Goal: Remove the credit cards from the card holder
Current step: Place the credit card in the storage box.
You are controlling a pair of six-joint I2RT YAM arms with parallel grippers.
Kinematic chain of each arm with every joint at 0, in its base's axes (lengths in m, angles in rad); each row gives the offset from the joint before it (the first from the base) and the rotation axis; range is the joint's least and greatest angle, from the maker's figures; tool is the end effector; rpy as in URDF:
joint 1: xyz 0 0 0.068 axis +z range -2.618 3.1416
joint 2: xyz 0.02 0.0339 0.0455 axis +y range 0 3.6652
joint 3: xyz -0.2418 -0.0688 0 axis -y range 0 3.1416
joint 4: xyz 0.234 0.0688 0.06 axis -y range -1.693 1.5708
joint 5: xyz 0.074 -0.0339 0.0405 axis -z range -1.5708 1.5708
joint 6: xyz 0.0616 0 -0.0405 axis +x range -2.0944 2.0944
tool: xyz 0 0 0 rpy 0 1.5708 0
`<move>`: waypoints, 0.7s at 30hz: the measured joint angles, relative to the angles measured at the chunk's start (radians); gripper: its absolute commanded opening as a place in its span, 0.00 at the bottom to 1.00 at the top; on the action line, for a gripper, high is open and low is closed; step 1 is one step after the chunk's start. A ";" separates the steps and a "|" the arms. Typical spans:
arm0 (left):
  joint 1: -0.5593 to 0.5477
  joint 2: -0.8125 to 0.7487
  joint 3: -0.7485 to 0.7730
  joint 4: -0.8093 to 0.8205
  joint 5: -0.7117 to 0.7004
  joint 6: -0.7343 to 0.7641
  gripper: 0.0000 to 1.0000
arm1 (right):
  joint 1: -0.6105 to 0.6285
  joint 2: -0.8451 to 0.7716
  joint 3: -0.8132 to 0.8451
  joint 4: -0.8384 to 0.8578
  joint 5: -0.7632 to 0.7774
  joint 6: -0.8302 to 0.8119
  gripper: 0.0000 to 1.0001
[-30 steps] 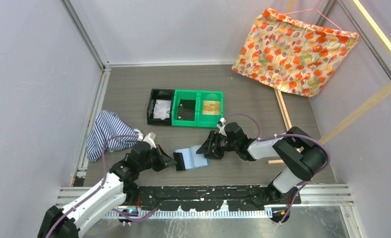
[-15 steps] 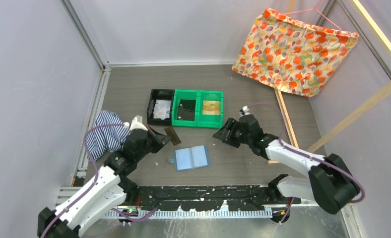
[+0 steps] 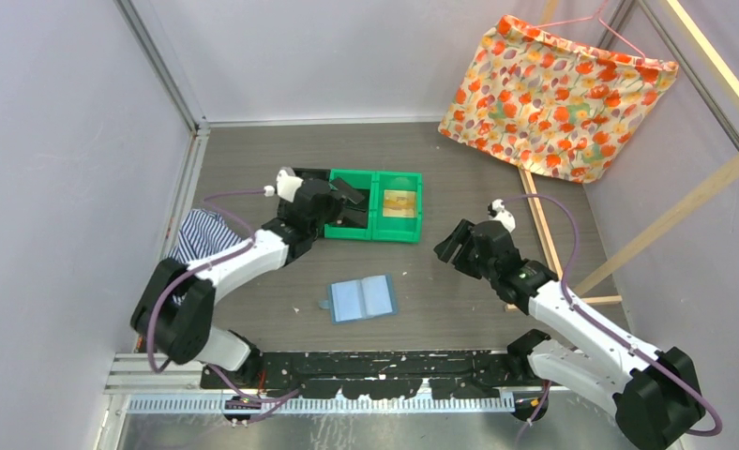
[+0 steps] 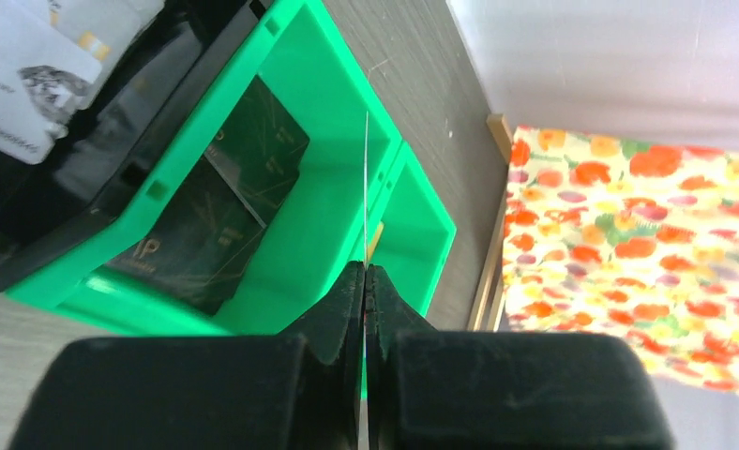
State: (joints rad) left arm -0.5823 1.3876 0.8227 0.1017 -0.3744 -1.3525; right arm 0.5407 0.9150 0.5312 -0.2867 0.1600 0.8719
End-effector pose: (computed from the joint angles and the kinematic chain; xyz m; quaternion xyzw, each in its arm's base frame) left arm 0.2823 -0.1589 0.2180 -0.4046 0.7377 -0.3357 0.4236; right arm 0.1916 0.1036 0.1894 0.1822 0.8795 0.2267 0.3766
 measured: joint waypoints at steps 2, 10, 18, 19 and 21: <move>0.000 0.069 0.033 0.029 -0.017 -0.035 0.01 | 0.000 -0.006 0.000 -0.013 0.003 -0.002 0.66; -0.041 0.232 0.214 -0.045 -0.160 -0.208 0.01 | 0.000 -0.050 -0.003 -0.090 0.003 -0.006 0.67; -0.066 0.311 0.259 -0.113 -0.228 -0.350 0.01 | -0.001 -0.069 -0.013 -0.111 -0.002 -0.006 0.66; -0.066 0.321 0.256 -0.122 -0.233 -0.370 0.01 | -0.001 -0.065 -0.014 -0.112 -0.005 -0.006 0.66; -0.066 0.331 0.241 -0.130 -0.246 -0.399 0.01 | -0.001 -0.049 -0.014 -0.111 -0.014 -0.006 0.67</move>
State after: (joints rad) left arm -0.6483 1.7187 1.0641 -0.0284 -0.6209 -1.7519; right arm 0.5396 0.8661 0.5171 -0.3981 0.1463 0.8661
